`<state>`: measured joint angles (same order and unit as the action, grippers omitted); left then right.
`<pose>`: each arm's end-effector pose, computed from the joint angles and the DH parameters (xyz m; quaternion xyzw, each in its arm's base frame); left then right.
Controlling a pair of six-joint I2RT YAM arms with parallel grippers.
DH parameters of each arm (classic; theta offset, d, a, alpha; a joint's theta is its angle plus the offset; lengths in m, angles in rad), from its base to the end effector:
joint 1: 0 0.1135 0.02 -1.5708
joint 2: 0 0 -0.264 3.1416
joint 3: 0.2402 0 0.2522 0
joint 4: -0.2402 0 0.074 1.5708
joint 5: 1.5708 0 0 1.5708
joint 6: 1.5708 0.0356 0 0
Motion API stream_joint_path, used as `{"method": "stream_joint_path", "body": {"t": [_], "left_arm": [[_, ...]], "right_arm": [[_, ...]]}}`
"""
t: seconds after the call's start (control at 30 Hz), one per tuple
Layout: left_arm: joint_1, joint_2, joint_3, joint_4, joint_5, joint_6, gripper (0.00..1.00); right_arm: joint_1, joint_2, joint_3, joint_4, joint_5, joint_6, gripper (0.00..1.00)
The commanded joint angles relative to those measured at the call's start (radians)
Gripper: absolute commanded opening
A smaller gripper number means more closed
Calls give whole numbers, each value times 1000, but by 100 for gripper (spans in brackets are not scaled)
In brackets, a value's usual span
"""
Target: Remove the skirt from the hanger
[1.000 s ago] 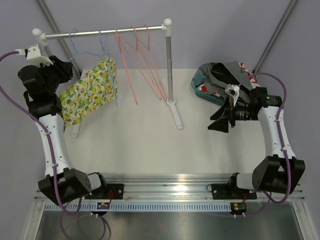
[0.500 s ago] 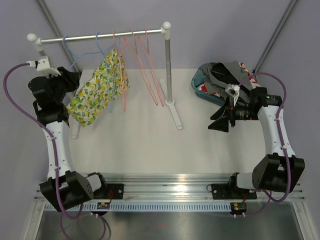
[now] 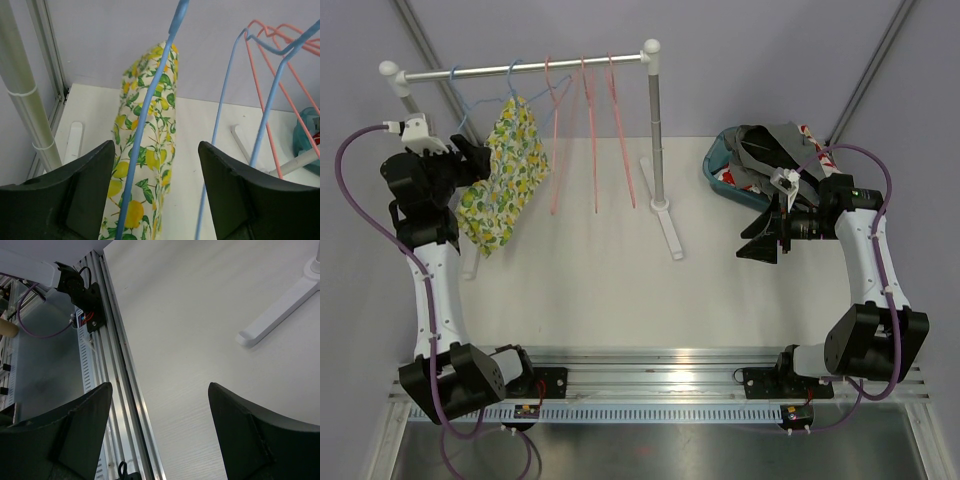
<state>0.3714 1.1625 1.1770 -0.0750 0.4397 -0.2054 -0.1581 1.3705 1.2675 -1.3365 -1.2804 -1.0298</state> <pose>0.2527 0.0821 0.4129 -0.0588 0.7238 -0.1028 0.6798 0.2309 -0.0023 0.3232 -0.3734 0.7089 0.4645 0.3772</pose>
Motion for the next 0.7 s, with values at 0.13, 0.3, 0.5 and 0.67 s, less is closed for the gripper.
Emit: {"method": "stream_joint_path", "body": {"t": [0.13, 0.3, 0.5, 0.67], "left_arm": [[-29, -1, 94, -38, -24, 63, 50], [-55, -9, 141, -89, -73, 103, 31], [-60, 20, 168, -126, -81, 89, 1], [-62, 32, 168, -126, -72, 77, 2]], "right_arm": [[-11, 6, 35, -135, -45, -44, 85], [-12, 12, 36, -144, -46, -55, 85], [-20, 15, 41, -161, -51, -67, 85], [-24, 18, 41, -168, -53, -75, 85]]}}
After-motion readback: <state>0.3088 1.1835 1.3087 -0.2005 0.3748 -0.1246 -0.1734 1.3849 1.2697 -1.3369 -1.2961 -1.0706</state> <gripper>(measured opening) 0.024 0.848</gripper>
